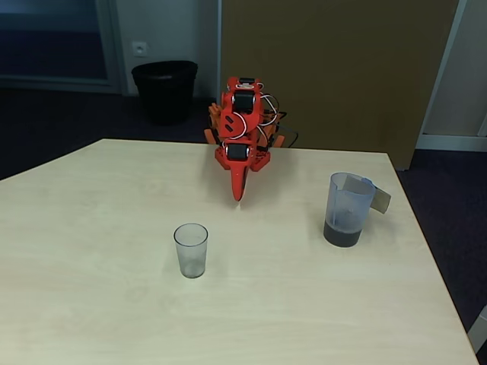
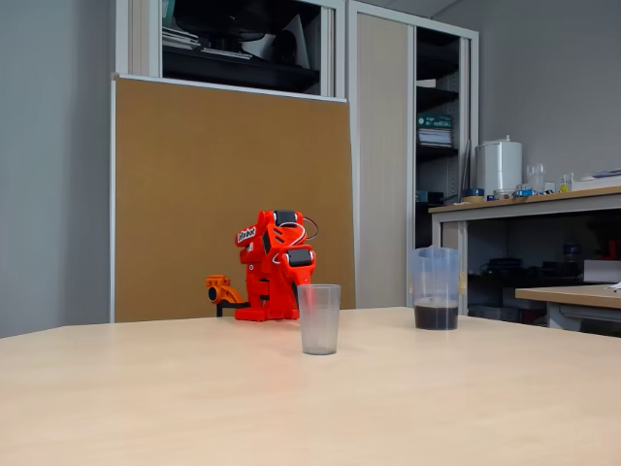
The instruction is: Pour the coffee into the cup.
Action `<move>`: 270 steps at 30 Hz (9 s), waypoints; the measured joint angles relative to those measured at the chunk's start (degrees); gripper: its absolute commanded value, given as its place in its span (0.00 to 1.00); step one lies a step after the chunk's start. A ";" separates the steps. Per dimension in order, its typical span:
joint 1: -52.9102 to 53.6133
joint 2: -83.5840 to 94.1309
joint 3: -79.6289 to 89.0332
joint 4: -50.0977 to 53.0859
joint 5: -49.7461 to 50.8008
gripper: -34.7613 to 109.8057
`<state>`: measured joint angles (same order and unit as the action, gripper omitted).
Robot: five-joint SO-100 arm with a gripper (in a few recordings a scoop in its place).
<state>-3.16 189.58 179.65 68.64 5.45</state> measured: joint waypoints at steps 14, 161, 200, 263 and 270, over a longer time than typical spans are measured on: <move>0.00 0.00 0.00 0.00 0.00 0.24; -37.27 3.96 0.00 -18.81 77.78 0.24; -56.69 -30.59 -7.65 -39.99 103.10 0.31; -55.37 -77.61 -31.20 -74.44 89.91 0.39; -54.40 -81.39 -32.87 -75.59 88.07 0.38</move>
<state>-57.57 108.19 146.78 -6.94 93.52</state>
